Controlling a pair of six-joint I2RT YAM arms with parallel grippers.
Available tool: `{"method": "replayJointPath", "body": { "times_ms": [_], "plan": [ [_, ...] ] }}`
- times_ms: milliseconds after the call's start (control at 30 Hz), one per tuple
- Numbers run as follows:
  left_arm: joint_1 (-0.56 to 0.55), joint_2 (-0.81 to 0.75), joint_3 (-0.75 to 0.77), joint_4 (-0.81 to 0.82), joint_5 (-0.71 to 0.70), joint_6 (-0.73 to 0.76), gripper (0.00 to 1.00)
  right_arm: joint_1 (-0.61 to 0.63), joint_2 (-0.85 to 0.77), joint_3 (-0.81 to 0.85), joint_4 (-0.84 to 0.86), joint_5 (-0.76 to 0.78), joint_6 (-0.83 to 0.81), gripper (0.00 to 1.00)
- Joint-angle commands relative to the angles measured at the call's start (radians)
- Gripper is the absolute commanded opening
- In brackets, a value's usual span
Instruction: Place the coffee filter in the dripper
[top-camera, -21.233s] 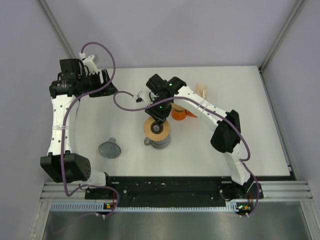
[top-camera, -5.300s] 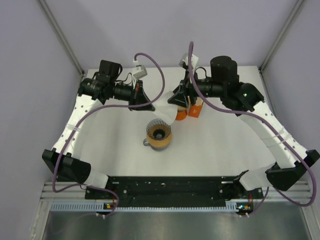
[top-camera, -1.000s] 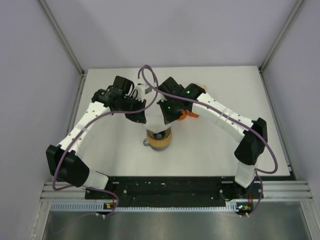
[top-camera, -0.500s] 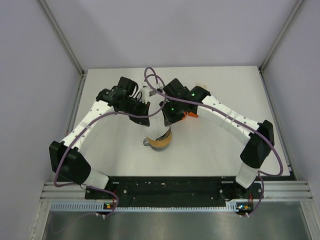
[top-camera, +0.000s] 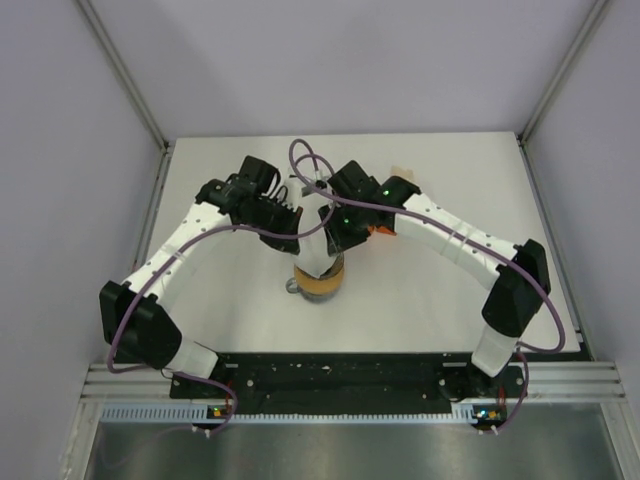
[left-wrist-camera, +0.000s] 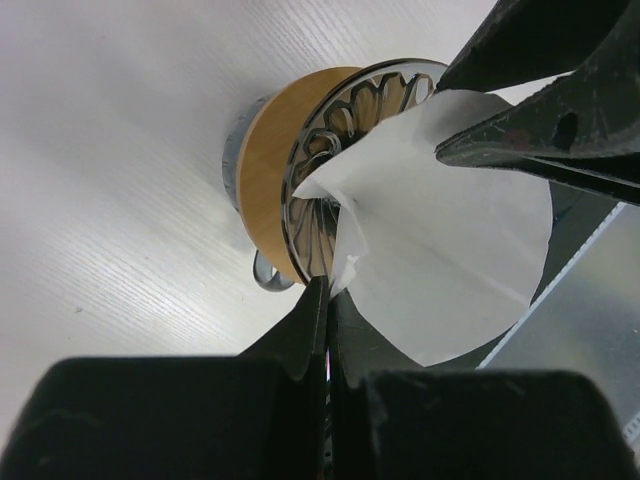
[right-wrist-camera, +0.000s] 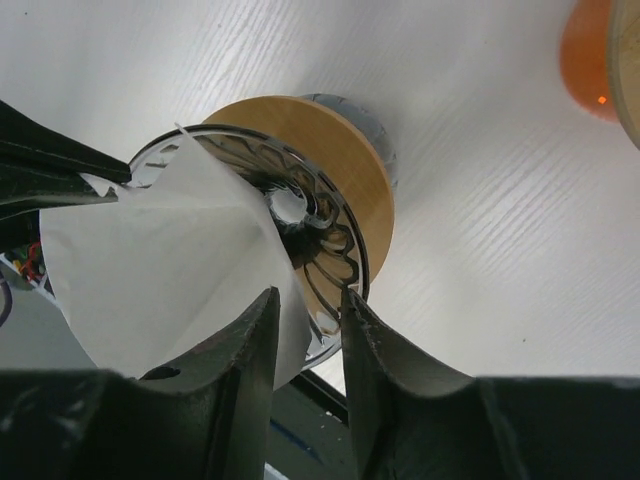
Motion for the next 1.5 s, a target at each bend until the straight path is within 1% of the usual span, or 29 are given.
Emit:
{"method": "replayJointPath", "body": {
  "times_ms": [0,67,133,333,367,433,500,600,667,800,900,967,1033,1133,1200,1400,1467],
  "plan": [
    [-0.016,-0.002,0.011,0.042,-0.009,0.033,0.00,-0.002,-0.095,0.054,0.030,0.032,-0.039,0.33],
    [-0.016,0.000,0.013,0.040,-0.006,0.033,0.00,0.000,-0.130,0.057,0.039,0.058,-0.056,0.36],
    [-0.016,0.001,0.011,0.043,-0.003,0.032,0.00,0.000,-0.172,0.032,0.068,0.062,-0.076,0.36],
    [-0.014,0.009,0.016,0.043,0.010,0.027,0.00,0.002,-0.281,-0.112,0.268,-0.064,-0.096,0.35],
    [-0.016,0.014,0.022,0.042,0.010,0.024,0.04,0.002,-0.293,-0.138,0.298,-0.099,-0.096,0.33],
    [-0.014,0.018,0.040,0.029,0.007,0.023,0.20,0.002,-0.304,-0.167,0.334,-0.133,-0.094,0.29],
    [-0.014,0.024,0.077,0.000,-0.007,0.029,0.30,0.003,-0.307,-0.173,0.337,-0.141,-0.096,0.26],
    [-0.014,0.034,0.131,-0.041,-0.001,0.037,0.42,0.006,-0.298,-0.175,0.343,-0.164,-0.099,0.22],
    [-0.014,0.032,0.140,-0.049,0.014,0.037,0.50,0.009,-0.290,-0.175,0.360,-0.185,-0.099,0.17],
    [-0.003,0.023,0.169,-0.070,0.024,0.035,0.60,0.023,-0.243,-0.170,0.378,-0.195,-0.090,0.06],
    [0.023,0.012,0.180,-0.076,0.017,0.012,0.63,0.029,-0.209,-0.167,0.355,-0.165,-0.082,0.00],
    [0.049,-0.002,0.171,-0.063,0.008,-0.014,0.64,0.031,-0.194,-0.172,0.343,-0.155,-0.074,0.00],
    [0.093,-0.017,0.146,-0.035,0.034,-0.060,0.64,0.034,-0.183,-0.181,0.337,-0.135,-0.070,0.00],
    [0.194,-0.028,0.082,0.026,0.141,-0.159,0.65,0.046,-0.154,-0.184,0.316,-0.077,-0.071,0.00],
    [0.260,-0.028,0.024,0.074,0.256,-0.187,0.65,0.060,-0.122,-0.172,0.291,-0.057,-0.080,0.00],
    [0.265,-0.037,-0.089,0.150,0.329,-0.243,0.69,0.103,-0.025,-0.104,0.231,0.000,-0.107,0.00],
    [0.265,-0.034,-0.102,0.164,0.349,-0.256,0.70,0.118,0.009,-0.071,0.202,0.022,-0.117,0.00]
  ]
}}
